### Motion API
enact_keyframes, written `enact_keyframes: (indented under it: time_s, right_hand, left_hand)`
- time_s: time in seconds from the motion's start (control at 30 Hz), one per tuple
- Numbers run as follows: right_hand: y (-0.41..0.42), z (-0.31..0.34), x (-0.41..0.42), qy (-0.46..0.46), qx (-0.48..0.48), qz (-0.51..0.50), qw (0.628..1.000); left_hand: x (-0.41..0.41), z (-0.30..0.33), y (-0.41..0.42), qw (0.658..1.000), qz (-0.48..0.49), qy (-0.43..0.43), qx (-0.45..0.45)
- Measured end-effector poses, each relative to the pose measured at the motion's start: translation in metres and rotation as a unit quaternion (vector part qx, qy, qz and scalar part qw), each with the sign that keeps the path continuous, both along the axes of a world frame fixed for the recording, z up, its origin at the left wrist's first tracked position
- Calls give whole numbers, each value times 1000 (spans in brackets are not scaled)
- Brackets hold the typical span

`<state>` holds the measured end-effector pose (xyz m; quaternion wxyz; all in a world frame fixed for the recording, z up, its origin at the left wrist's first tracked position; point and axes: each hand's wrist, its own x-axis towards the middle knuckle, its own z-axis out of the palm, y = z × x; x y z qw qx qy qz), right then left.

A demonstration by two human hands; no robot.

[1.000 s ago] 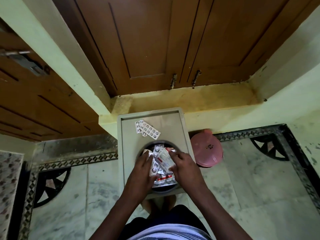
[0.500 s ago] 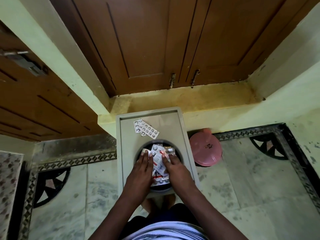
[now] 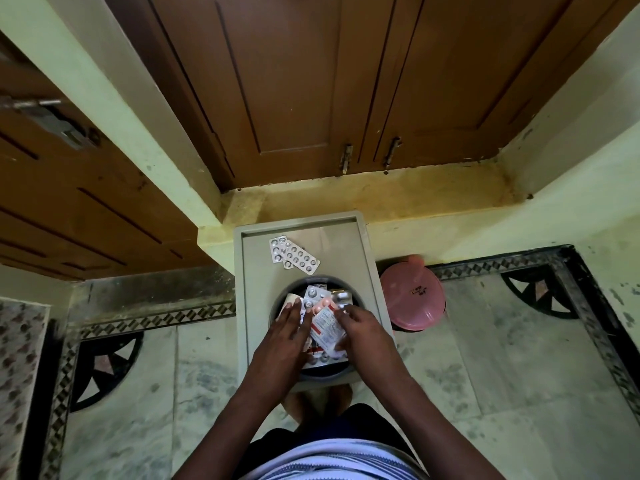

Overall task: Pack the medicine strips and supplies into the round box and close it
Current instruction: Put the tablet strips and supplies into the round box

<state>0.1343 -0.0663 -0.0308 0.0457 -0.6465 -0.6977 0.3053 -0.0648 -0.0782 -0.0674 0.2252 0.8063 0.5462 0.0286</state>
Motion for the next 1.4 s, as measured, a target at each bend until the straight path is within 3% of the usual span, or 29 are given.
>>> enact_keyframes:
  time_s: [0.33, 0.57, 0.77, 0.9, 1.03, 1.4]
  right_hand:
    - [21, 6, 1, 88, 98, -43, 990]
    - [85, 3, -16, 92, 80, -68, 990]
    - [156, -18, -37, 44, 0, -61, 997]
    - [180, -36, -51, -18, -63, -17, 998]
    - [194, -53, -56, -61, -65, 10, 996]
    - [184, -56, -39, 18, -50, -49, 997]
  left_hand:
    - [-12, 5, 8, 988, 83, -127, -20]
    - [-17, 21, 56, 959, 211, -170, 84]
    - [-22, 7, 127, 930, 326, -168, -27]
    - [-26, -9, 162, 936, 314, -125, -94]
    - [-29, -25, 184, 947, 291, -74, -117]
    - [-35, -34, 196, 953, 275, -92, -87]
